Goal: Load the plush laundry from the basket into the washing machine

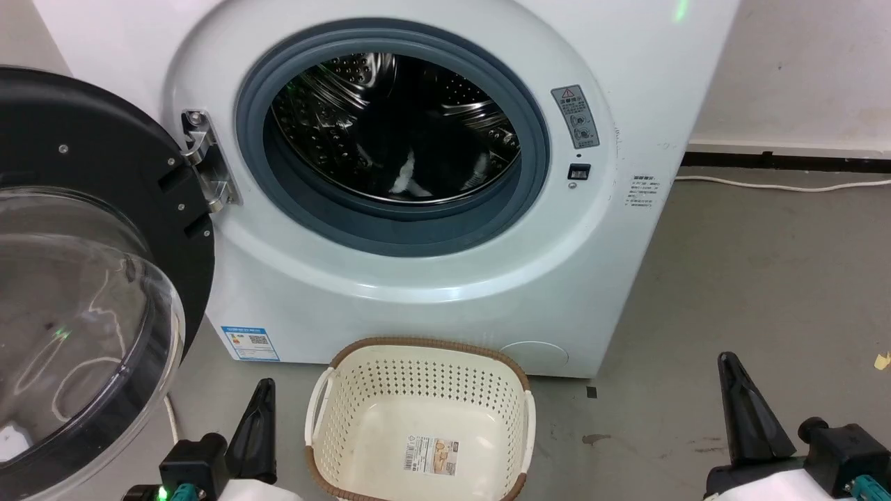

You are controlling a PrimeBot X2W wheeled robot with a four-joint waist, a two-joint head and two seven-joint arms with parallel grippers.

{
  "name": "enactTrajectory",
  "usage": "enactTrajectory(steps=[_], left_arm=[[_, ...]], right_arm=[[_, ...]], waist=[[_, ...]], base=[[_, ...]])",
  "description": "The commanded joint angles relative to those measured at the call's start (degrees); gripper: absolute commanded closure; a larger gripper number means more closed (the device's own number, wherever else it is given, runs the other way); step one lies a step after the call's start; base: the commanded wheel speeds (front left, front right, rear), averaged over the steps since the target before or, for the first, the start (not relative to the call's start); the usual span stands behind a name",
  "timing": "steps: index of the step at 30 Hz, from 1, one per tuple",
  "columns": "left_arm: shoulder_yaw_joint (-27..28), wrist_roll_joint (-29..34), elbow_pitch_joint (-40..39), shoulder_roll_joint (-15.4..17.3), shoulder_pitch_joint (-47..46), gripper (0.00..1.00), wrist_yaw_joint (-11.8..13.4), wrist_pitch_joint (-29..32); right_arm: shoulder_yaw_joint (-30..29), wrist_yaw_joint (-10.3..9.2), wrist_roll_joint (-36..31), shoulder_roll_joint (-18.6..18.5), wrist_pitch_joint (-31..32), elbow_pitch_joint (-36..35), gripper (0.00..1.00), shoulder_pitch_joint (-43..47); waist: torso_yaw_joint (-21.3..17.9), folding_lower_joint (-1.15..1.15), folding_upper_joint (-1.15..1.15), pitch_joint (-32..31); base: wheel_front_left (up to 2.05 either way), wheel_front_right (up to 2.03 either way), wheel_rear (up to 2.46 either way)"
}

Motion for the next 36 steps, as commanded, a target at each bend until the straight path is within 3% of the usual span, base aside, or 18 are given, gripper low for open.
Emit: enactTrajectory(steps=[1, 36], left_arm=[[0.1, 0.5, -0.5, -0.2, -0.3, 1.0, 0.3, 0.3], [0.4, 3.7, -3.0, -0.6, -1.0, 1.0, 1.2, 4.3]], right_arm=[[0.0, -0.01, -0.5, 0.0, 0.4, -0.1, 1.0, -0.5], [0.6, -0.02, -2.4, 0.0, 4.4, -0.2, 1.0, -1.7]], waist=[[0.0, 0.0, 0.0, 0.0], [-0.3, 0.0, 0.0, -0.1]], base=[[0.0, 0.0, 0.0], [0.0, 0.0, 0.0]])
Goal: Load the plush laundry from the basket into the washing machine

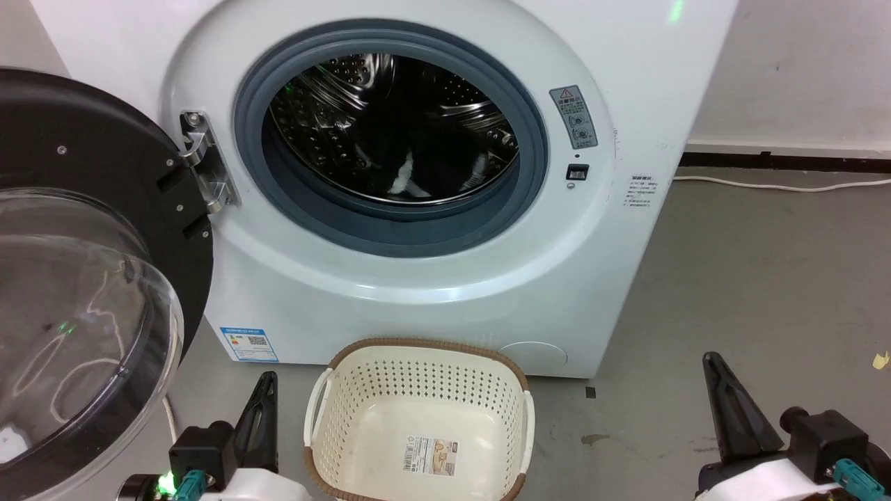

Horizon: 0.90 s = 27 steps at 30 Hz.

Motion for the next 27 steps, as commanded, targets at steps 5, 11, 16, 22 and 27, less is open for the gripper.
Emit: enactTrajectory(steps=[5, 11, 16, 22, 27], left_arm=[[0.3, 0.8, -0.7, -0.3, -0.9, 1.0, 0.5, 0.7], [0.3, 1.3, -1.2, -0.4, -1.0, 1.0, 0.6, 1.4], [0.4, 1.8, -1.5, -0.5, -1.1, 1.0, 0.7, 2.0], [0.4, 2.4, -1.9, -0.6, -1.2, 1.0, 0.9, 2.7], [0.5, 2.8, -2.3, -0.6, -1.3, 1.0, 1.0, 3.3]], right_arm=[[0.2, -0.01, -0.6, 0.0, 0.7, -0.2, 1.0, -1.0], [0.3, -0.02, -1.0, 0.0, 1.4, -0.2, 1.0, -1.2], [0.4, -0.02, -1.3, 0.0, 2.0, -0.2, 1.0, -1.4], [0.5, -0.02, -1.6, 0.0, 2.7, -0.2, 1.0, -1.6], [0.5, -0.02, -1.9, 0.0, 3.3, -0.2, 1.0, -1.8]], waist=[[0.0, 0.0, 0.0, 0.0], [-0.1, 0.0, 0.0, 0.0], [-0.1, 0.0, 0.0, 0.0], [-0.2, 0.0, 0.0, 0.0], [-0.2, 0.0, 0.0, -0.1]], base=[[0.0, 0.0, 0.0], [0.0, 0.0, 0.0], [0.0, 0.0, 0.0], [0.0, 0.0, 0.0], [0.0, 0.0, 0.0]])
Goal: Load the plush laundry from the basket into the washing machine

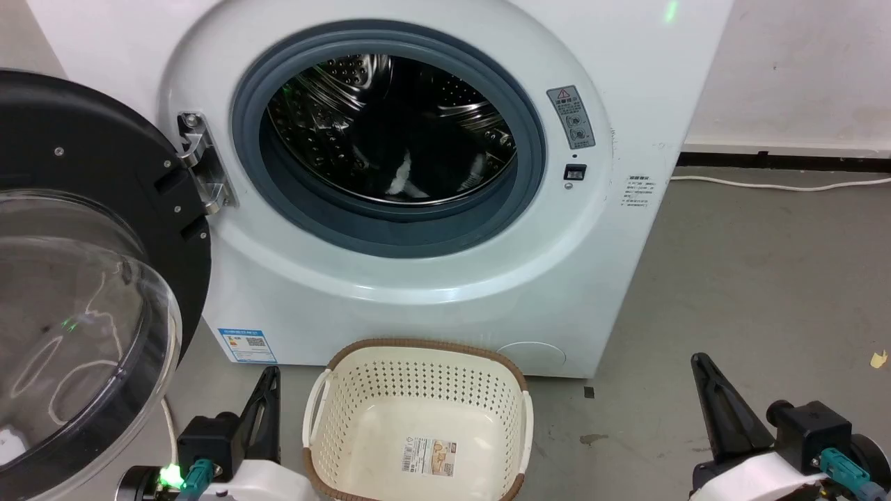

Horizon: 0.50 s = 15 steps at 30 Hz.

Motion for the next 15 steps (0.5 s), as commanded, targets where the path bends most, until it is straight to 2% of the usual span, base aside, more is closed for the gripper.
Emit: enactTrajectory(steps=[1, 15], left_arm=[[0.3, 0.6, -0.6, -0.2, -1.1, 1.0, 0.3, 0.3], [0.4, 1.9, -1.6, -0.4, -1.4, 1.0, 0.7, 2.0]], right_arm=[[0.1, -0.03, -0.5, 0.0, 0.4, -0.2, 1.0, -1.1], [0.4, -0.04, -1.3, 0.0, 2.0, -0.2, 1.0, -1.6]], waist=[[0.0, 0.0, 0.0, 0.0], [-0.1, 0.0, 0.0, 0.0]], base=[[0.0, 0.0, 0.0], [0.0, 0.0, 0.0]])
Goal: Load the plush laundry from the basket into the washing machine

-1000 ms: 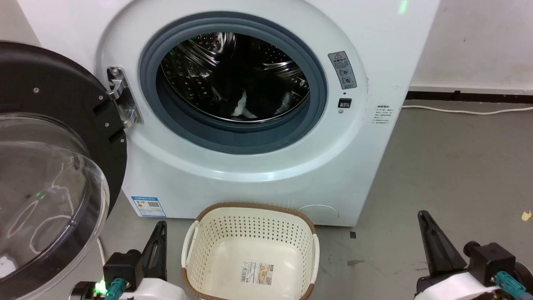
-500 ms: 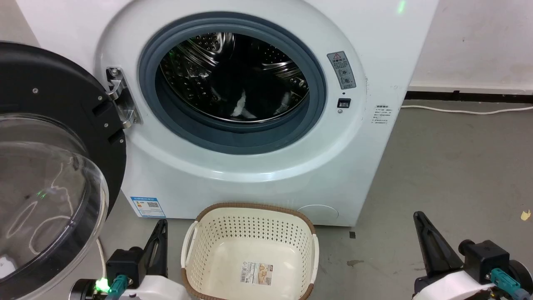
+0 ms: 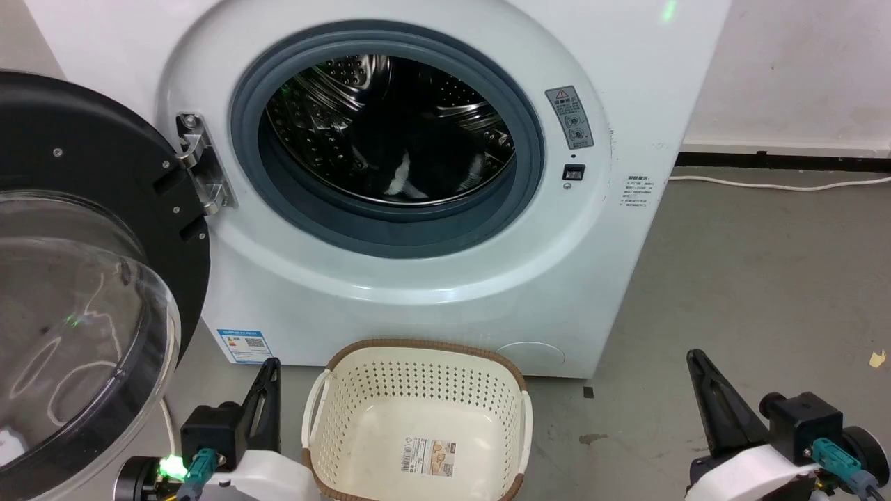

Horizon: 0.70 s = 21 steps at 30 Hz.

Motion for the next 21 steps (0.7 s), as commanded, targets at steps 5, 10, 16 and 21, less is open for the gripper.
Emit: enactTrajectory(steps=[5, 10, 16, 21], left_arm=[[0.3, 0.8, -0.8, -0.1, -0.7, 1.0, 0.5, 0.8], [0.4, 1.2, -1.1, -0.2, -0.8, 1.0, 0.6, 1.4], [0.4, 1.8, -1.6, -0.2, -0.9, 1.0, 0.8, 2.1], [0.4, 2.3, -1.9, -0.3, -1.0, 1.0, 0.9, 2.7]], right_arm=[[0.2, -0.03, -0.6, 0.0, 0.8, -0.2, 1.0, -0.9], [0.3, -0.03, -0.9, 0.0, 1.4, -0.2, 1.0, -1.1], [0.4, -0.04, -1.2, 0.0, 2.1, -0.2, 1.0, -1.3], [0.5, -0.04, -1.5, 0.0, 2.7, -0.3, 1.0, -1.5]], waist=[[0.0, 0.0, 0.0, 0.0], [-0.1, 0.0, 0.0, 0.0], [-0.1, 0.0, 0.0, 0.0], [-0.2, 0.0, 0.0, 0.0]], base=[[0.0, 0.0, 0.0], [0.0, 0.0, 0.0], [0.0, 0.0, 0.0], [0.0, 0.0, 0.0]])
